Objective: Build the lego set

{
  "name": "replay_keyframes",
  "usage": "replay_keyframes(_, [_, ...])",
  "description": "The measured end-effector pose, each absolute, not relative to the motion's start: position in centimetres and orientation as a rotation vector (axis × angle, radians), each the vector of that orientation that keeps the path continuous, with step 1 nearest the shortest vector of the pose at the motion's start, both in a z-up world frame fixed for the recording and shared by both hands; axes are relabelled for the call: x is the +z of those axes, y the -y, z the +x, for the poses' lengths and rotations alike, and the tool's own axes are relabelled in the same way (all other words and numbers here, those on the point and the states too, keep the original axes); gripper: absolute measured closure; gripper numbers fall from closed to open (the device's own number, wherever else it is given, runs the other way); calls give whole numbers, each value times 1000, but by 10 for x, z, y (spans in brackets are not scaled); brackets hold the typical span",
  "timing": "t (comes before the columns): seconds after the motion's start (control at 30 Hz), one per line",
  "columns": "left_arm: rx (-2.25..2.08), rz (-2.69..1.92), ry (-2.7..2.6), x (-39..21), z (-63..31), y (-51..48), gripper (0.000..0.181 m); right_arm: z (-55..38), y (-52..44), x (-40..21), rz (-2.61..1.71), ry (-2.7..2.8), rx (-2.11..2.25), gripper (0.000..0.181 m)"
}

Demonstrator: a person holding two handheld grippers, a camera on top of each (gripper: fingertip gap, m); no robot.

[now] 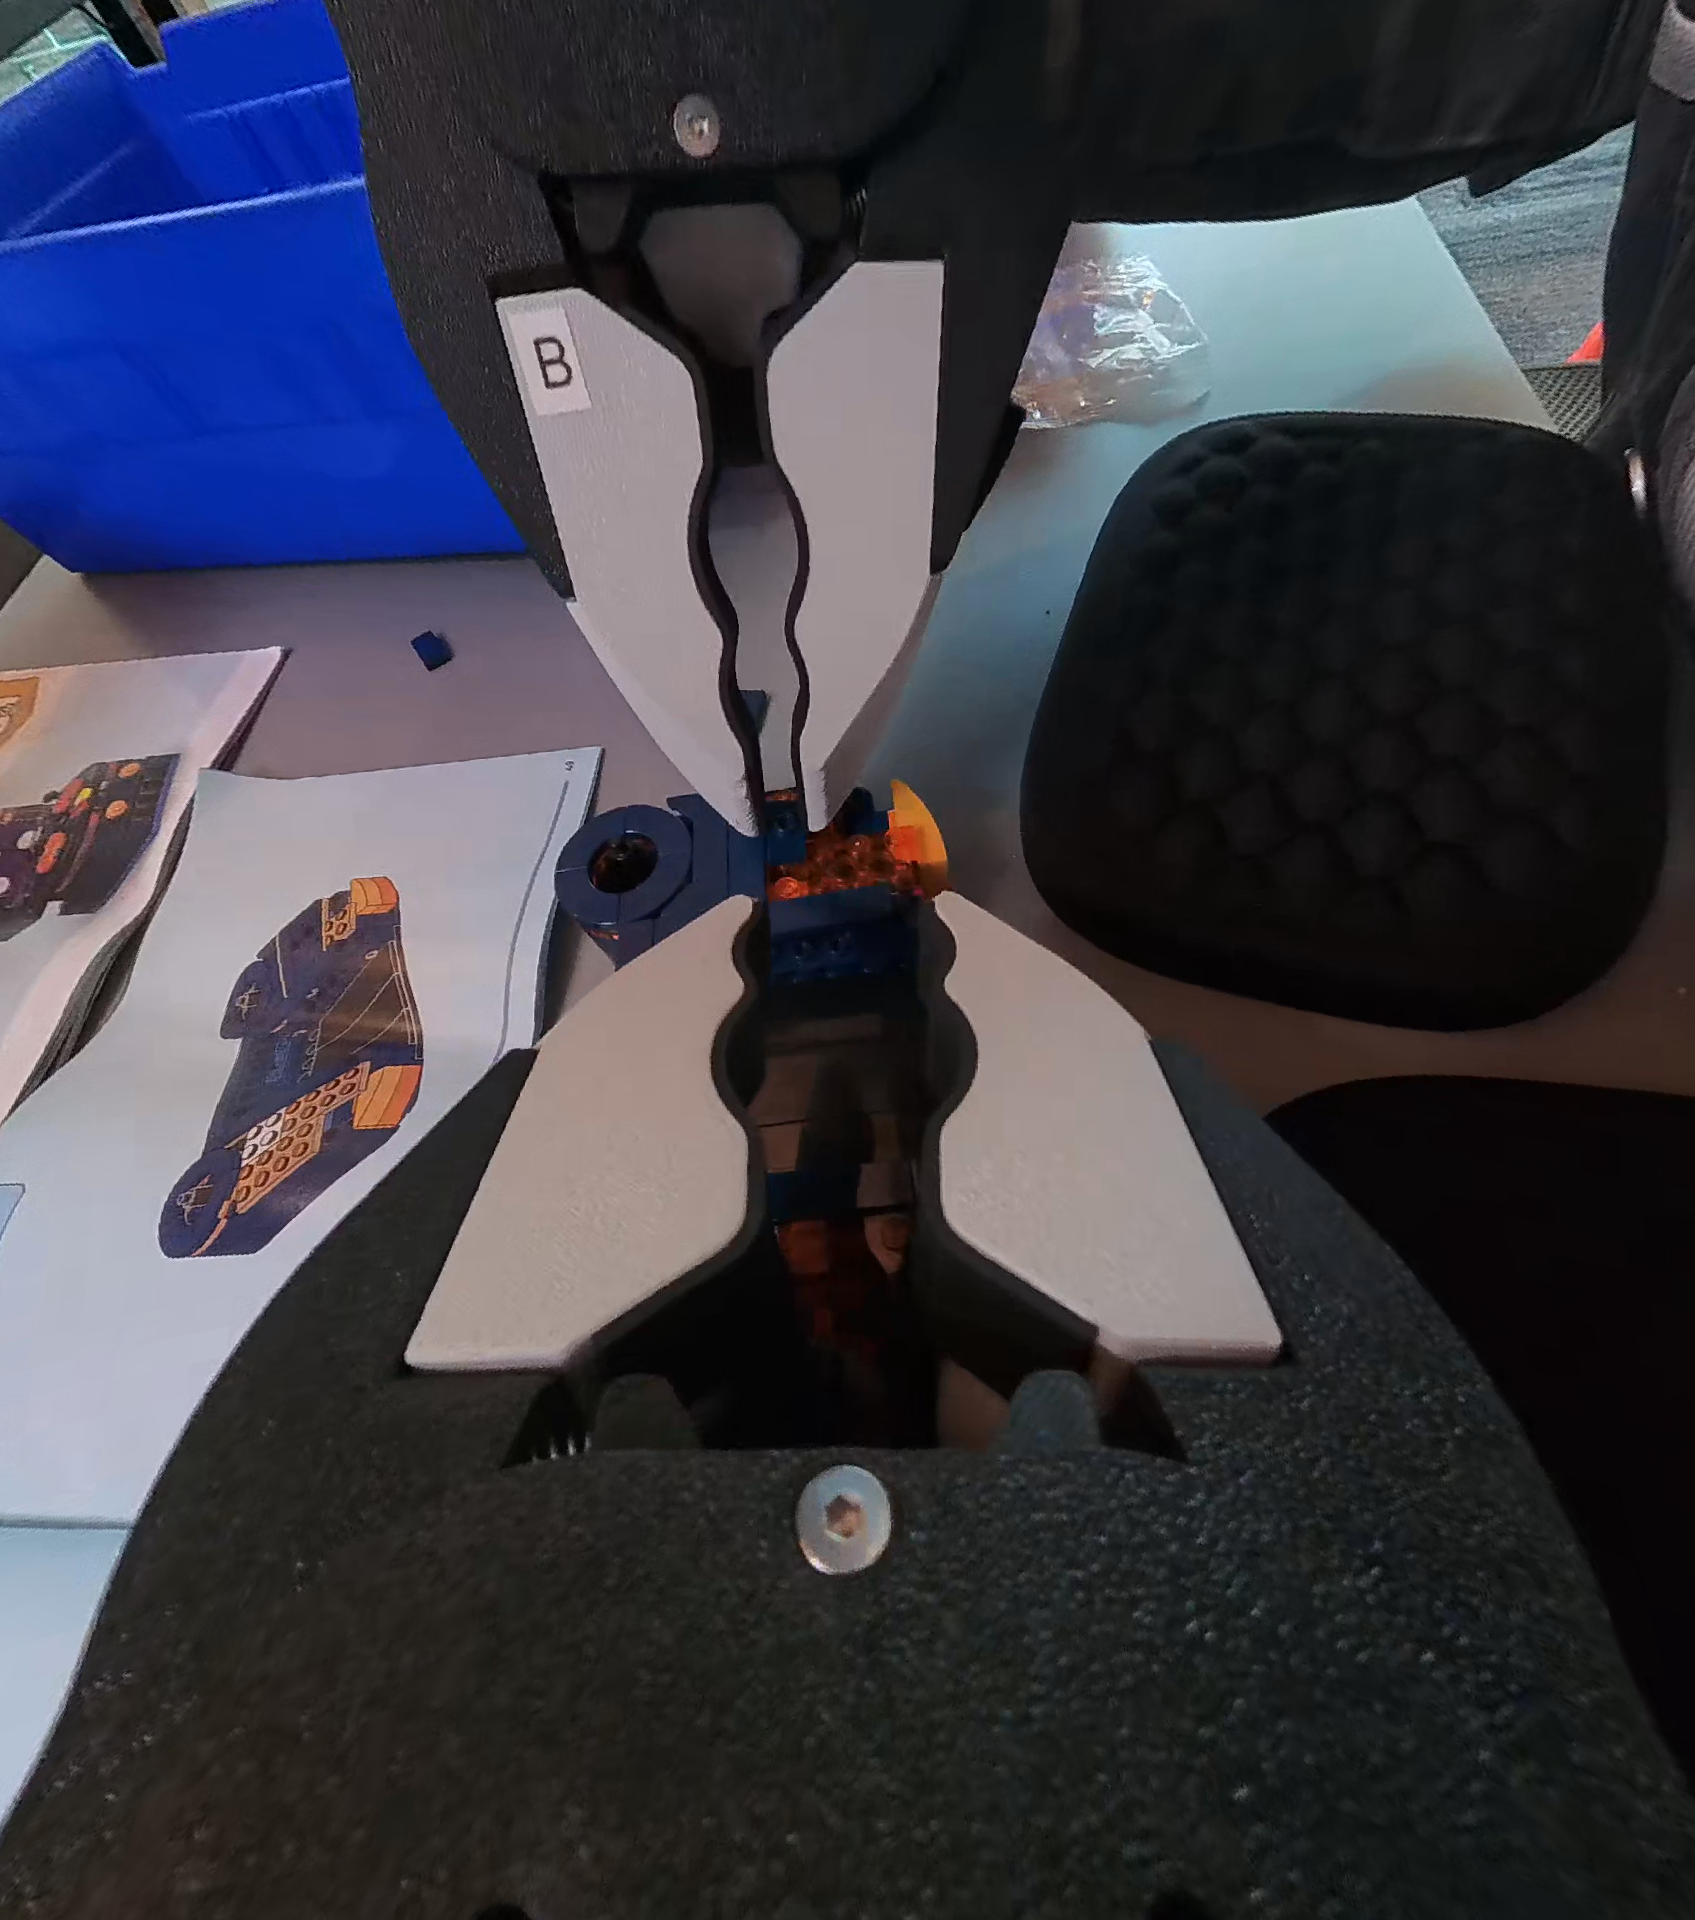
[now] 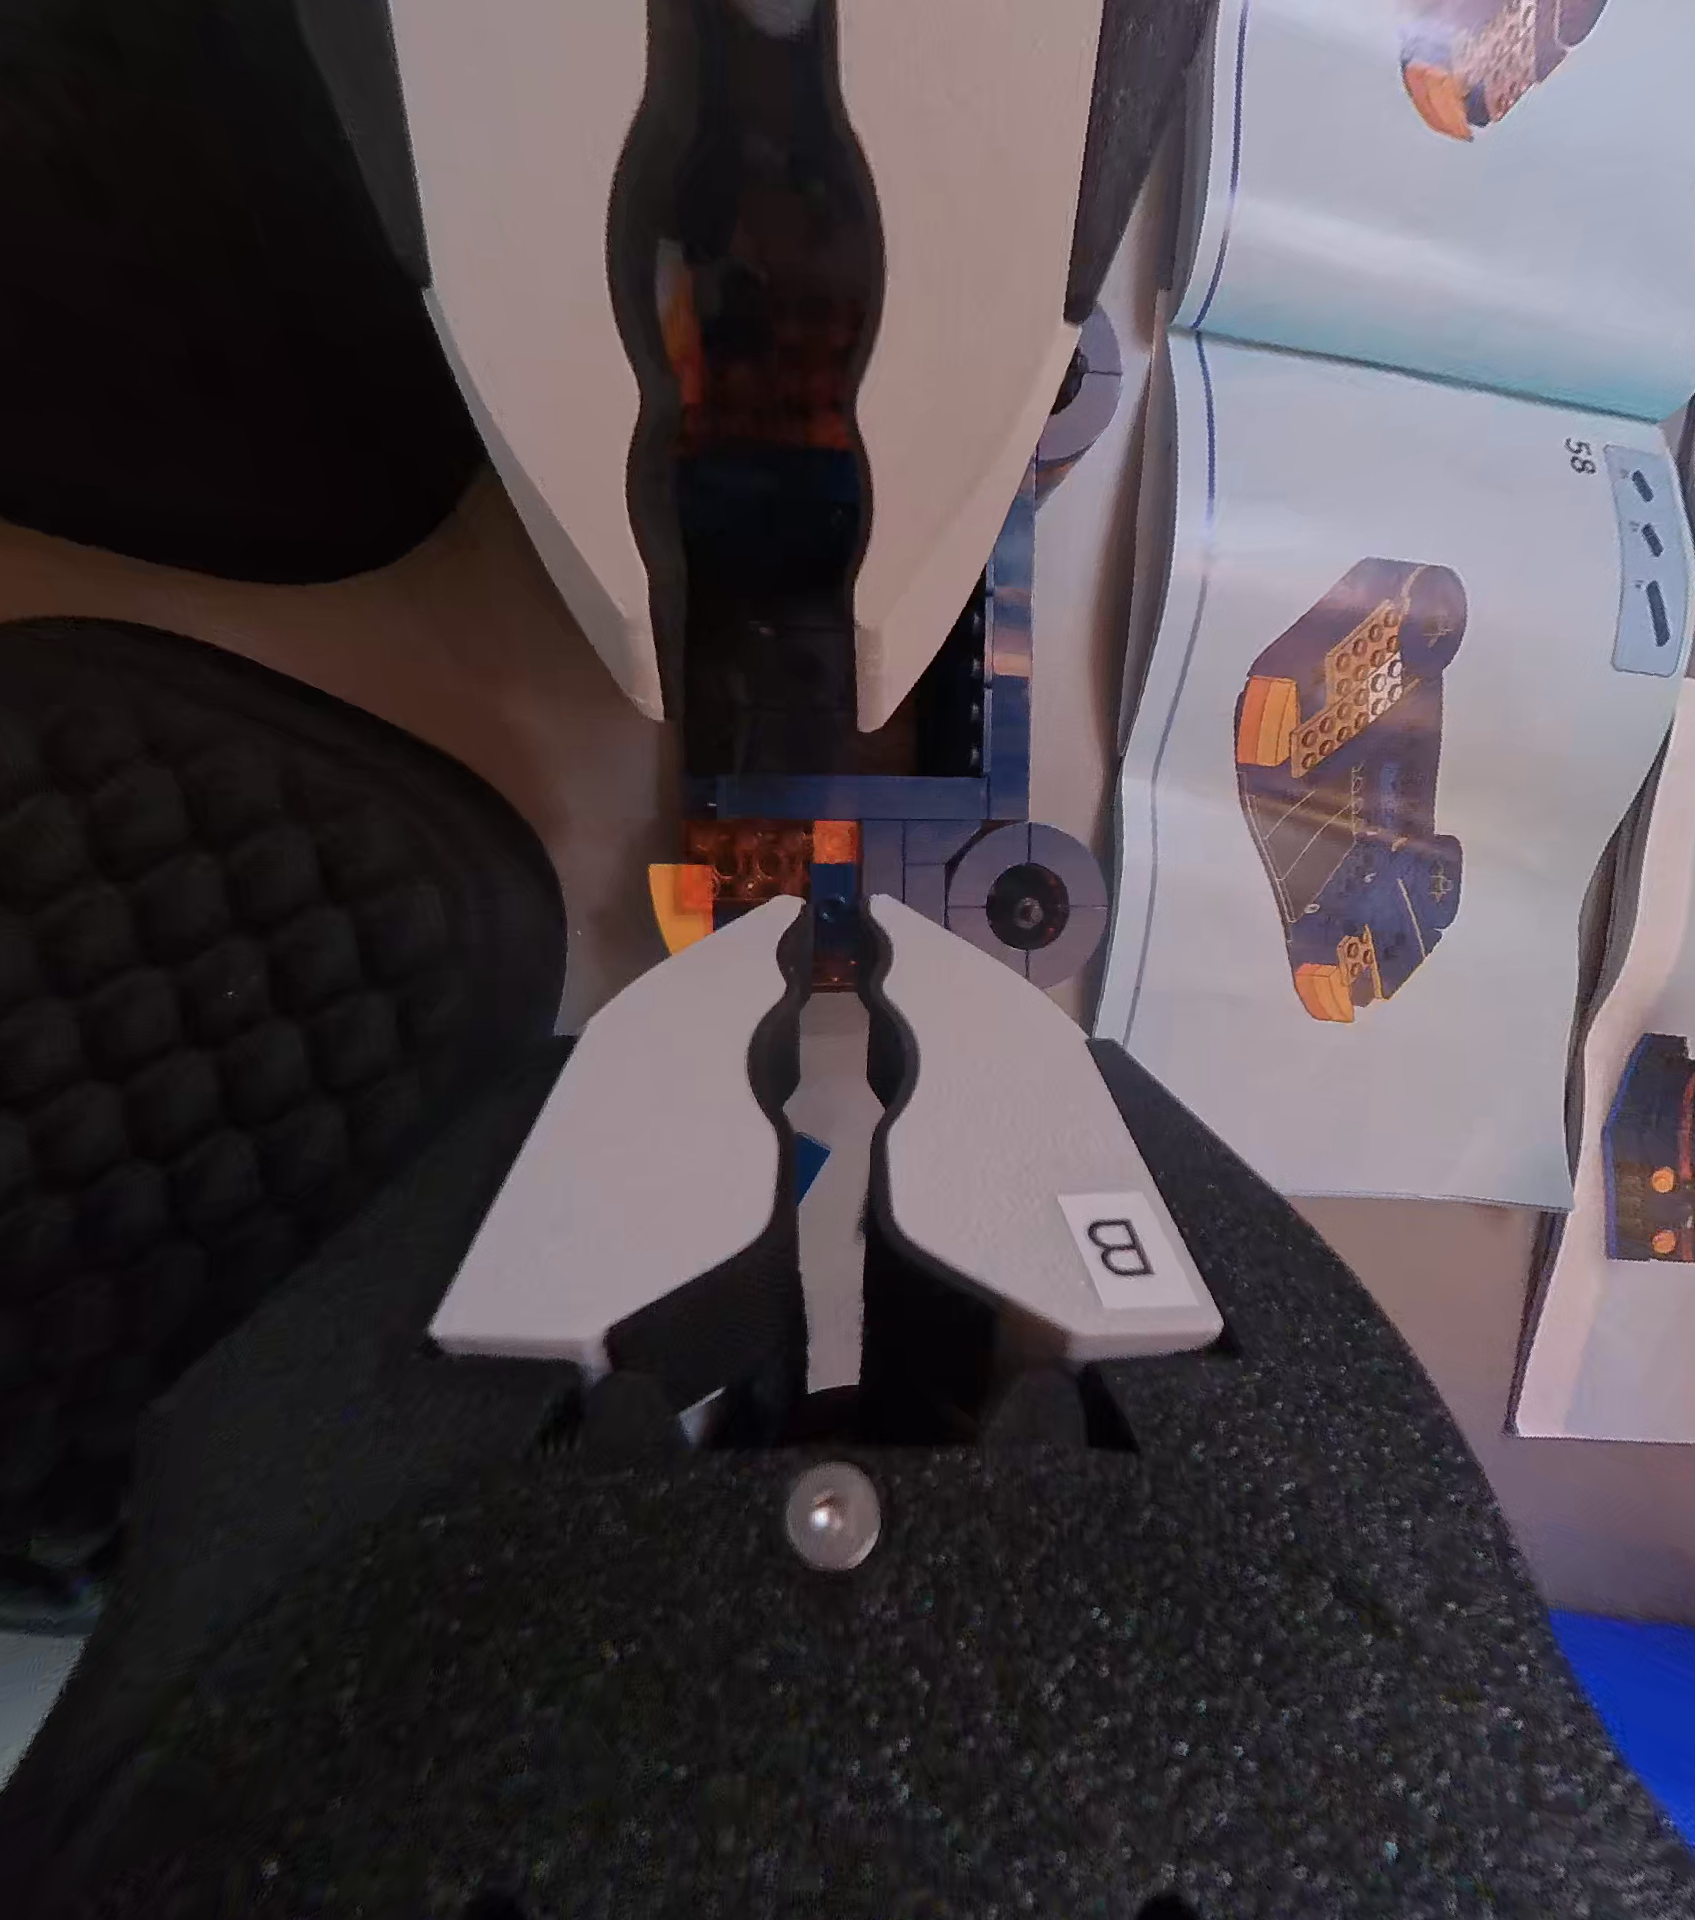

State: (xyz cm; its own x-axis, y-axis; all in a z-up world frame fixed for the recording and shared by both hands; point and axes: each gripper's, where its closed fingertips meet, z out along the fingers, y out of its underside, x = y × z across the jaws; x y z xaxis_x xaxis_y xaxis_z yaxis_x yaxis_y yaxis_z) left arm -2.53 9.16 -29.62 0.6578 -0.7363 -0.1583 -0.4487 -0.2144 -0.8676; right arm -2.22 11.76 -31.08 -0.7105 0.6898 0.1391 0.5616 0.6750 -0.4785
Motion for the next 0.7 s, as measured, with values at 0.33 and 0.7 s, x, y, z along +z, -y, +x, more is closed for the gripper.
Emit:
replay_keyframes(0.33, [-359,-1859,-949,-298,-24,-91,154,-23,-119,-311,-1003,2569,568,172])
replay_keyframes(0.7, [-351,-1846,-948,-296,-24,-92,155,-24,-120,-311,-1044,2527,607,170])
